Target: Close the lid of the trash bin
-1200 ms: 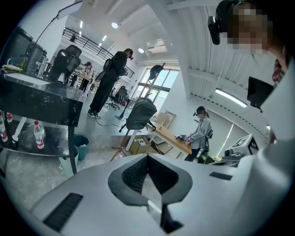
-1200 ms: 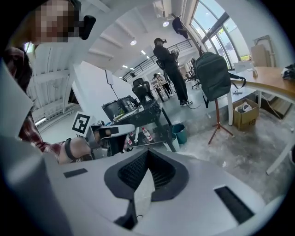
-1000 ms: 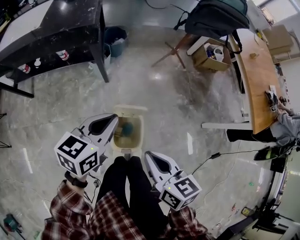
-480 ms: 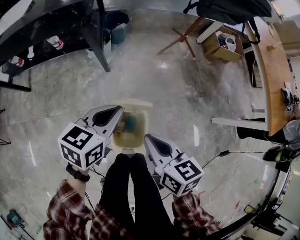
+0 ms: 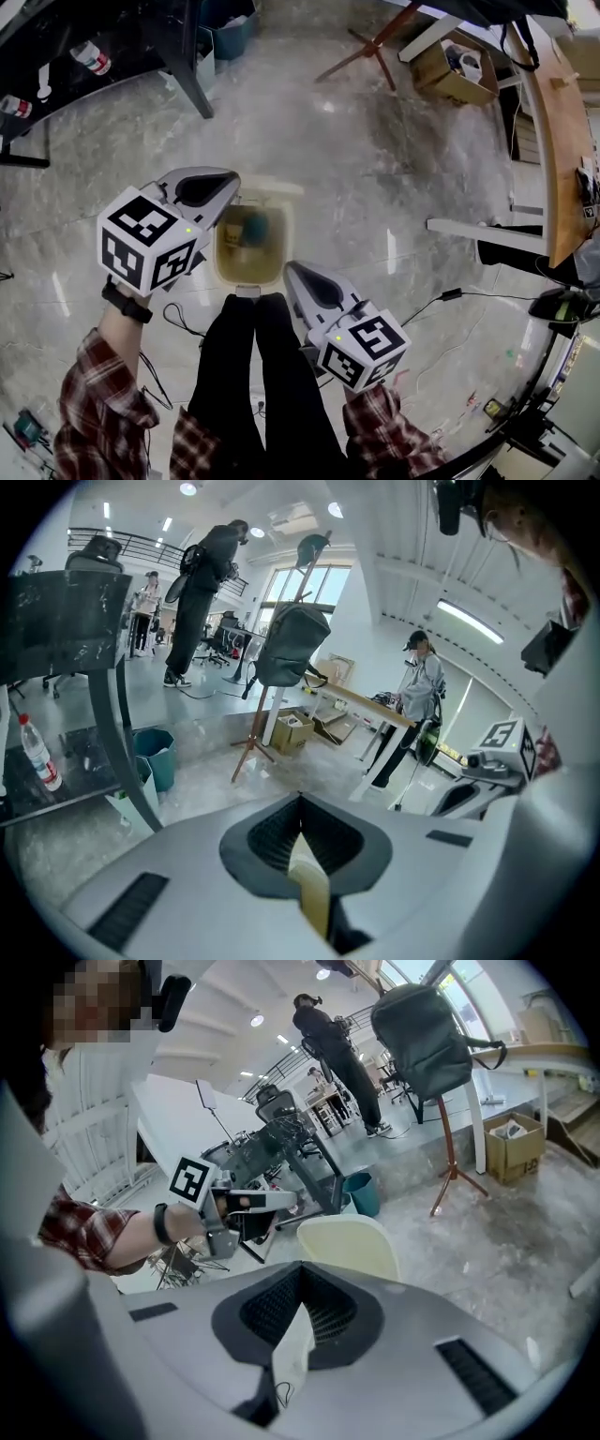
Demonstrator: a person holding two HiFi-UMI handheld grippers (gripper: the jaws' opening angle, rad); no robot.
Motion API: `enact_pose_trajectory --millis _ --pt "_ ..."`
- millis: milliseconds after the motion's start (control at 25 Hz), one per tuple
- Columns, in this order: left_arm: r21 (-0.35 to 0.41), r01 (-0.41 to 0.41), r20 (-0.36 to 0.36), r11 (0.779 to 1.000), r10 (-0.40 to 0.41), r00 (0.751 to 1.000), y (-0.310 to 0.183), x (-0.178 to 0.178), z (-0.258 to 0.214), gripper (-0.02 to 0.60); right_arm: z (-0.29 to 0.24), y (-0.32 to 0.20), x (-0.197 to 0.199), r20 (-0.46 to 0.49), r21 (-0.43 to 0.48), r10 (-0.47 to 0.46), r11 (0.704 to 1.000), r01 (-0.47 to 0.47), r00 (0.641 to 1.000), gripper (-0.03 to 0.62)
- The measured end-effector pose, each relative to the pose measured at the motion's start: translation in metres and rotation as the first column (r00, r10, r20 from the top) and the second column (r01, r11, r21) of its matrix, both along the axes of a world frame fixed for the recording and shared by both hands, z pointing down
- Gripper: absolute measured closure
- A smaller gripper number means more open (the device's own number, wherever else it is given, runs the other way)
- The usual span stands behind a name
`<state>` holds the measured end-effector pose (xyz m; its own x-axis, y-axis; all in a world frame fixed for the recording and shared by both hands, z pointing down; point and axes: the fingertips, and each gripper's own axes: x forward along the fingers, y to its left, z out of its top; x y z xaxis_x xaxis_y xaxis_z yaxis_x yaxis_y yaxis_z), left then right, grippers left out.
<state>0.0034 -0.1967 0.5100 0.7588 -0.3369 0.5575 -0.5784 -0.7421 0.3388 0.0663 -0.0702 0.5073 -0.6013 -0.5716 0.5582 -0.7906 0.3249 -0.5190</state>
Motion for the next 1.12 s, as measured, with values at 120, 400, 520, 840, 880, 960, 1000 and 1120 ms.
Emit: enact_pose_trajectory --millis 120,400,520,840,880,960,1000,1120 --pt "-0.024 -0.063 0.014 0.998 0.063 0.998 -0.008 0.005 0.010 0.572 0.007 0.008 0.002 0.003 -0.022 -0.001 1.000 0.001 1.000 0.582" --pt "-0.130 -0.223 0.034 0.966 0.229 0.973 -0.009 0.014 0.025 0.571 0.008 0.012 0.003 0.024 -0.032 -0.004 0.999 0.005 1.000 0.582" --pt "-0.158 -0.255 0.042 0.954 0.265 0.963 -0.008 0.013 0.028 0.549 0.008 0.013 0.004 0.032 -0.039 0.000 0.999 0.001 0.999 0.582" --pt "-0.244 -0.314 0.048 0.917 0.335 0.941 -0.007 0.014 0.047 0.517 0.014 0.016 0.002 0.044 -0.053 -0.001 0.999 0.003 0.999 0.582" --pt "-0.251 -0.323 0.055 0.913 0.346 0.937 -0.006 0.015 0.050 0.517 0.014 0.015 0.002 0.046 -0.053 -0.001 0.999 0.003 0.999 0.582" --pt "-0.260 -0.336 0.054 0.905 0.361 0.931 -0.003 0.016 0.054 0.517 0.013 0.014 0.002 0.049 -0.051 0.001 0.999 0.001 0.999 0.582" --pt "-0.265 -0.339 0.045 0.903 0.363 0.931 -0.001 0.017 0.054 0.517 0.013 0.013 0.003 0.050 -0.049 0.003 0.999 0.000 0.999 0.582" --pt "-0.271 -0.345 0.024 0.898 0.365 0.931 0.009 0.017 0.054 0.517 0.011 0.011 0.007 0.051 -0.043 0.009 0.999 -0.007 0.999 0.582"
